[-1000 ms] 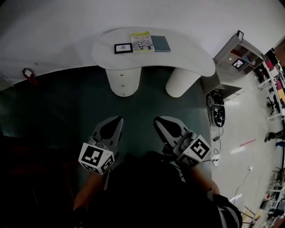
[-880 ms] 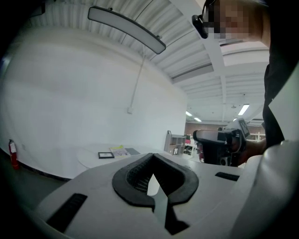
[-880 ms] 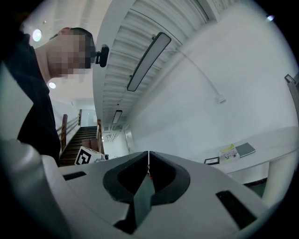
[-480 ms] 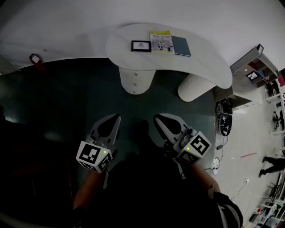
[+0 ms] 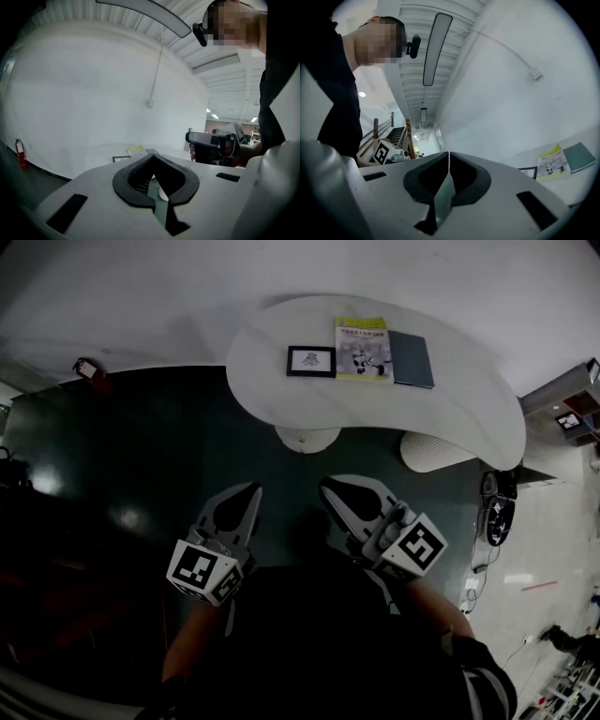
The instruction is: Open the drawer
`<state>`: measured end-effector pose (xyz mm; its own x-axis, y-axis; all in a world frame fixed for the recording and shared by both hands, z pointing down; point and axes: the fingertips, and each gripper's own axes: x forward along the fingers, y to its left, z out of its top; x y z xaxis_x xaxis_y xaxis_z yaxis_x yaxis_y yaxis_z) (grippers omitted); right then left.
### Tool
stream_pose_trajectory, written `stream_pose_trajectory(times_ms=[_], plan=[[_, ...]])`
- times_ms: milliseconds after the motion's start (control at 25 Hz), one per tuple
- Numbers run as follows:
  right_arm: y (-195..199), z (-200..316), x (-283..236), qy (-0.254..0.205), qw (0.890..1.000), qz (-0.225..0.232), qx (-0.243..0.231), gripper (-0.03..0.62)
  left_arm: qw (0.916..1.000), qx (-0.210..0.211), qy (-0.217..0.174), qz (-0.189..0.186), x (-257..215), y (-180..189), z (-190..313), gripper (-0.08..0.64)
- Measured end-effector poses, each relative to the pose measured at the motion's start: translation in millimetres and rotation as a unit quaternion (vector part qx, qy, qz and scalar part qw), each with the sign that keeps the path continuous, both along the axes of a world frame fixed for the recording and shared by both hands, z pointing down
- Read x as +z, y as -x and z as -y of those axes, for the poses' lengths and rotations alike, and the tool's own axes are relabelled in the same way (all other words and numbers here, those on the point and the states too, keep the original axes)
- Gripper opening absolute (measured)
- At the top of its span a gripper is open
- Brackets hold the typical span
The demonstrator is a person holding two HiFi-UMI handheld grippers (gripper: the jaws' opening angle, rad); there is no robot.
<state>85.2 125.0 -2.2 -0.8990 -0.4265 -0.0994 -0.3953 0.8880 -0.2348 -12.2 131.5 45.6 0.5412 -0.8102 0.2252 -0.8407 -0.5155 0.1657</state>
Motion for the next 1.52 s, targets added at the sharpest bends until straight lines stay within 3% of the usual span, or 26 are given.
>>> stream_pose_trajectory(times_ms=[280,600,840,1040,1280,1520], plan=[[4.8,72.6,30.9,0.028,1.000,-0.009,-0.011,0.017,0.9995,0.003,0.030,-0.008,24.6,-7.1,72.6,0.012],[42.5,105.0,76.2,0.068,0.997,-0.036,0.005,0.017,0.9980,0.018,0.060,-0.011,75.4,30.6,119.4,0.012],[94.6,109.0,101.7,0.081,0.995,-0.037,0.051,0.017,0.9941,0.071,0.082,-0.003,117.6,71.1,127.1,0.012],[125.6,109.7,138.0,0.098,0.991,-0.036,0.079,0.017,0.9919,0.092,0.088,-0.003,154.2,97.4,133.7,0.012],[131.7,113.0,179.6,0.110,0.989,-0.038,0.086,0.017,0.9898,0.110,0.090,0.003,188.8,103.3,135.3,0.012],[119.3,114.8,237.3,0.127,0.988,-0.046,0.069,0.018,0.9905,0.100,0.094,0.008,236.1,92.1,135.7,0.012]])
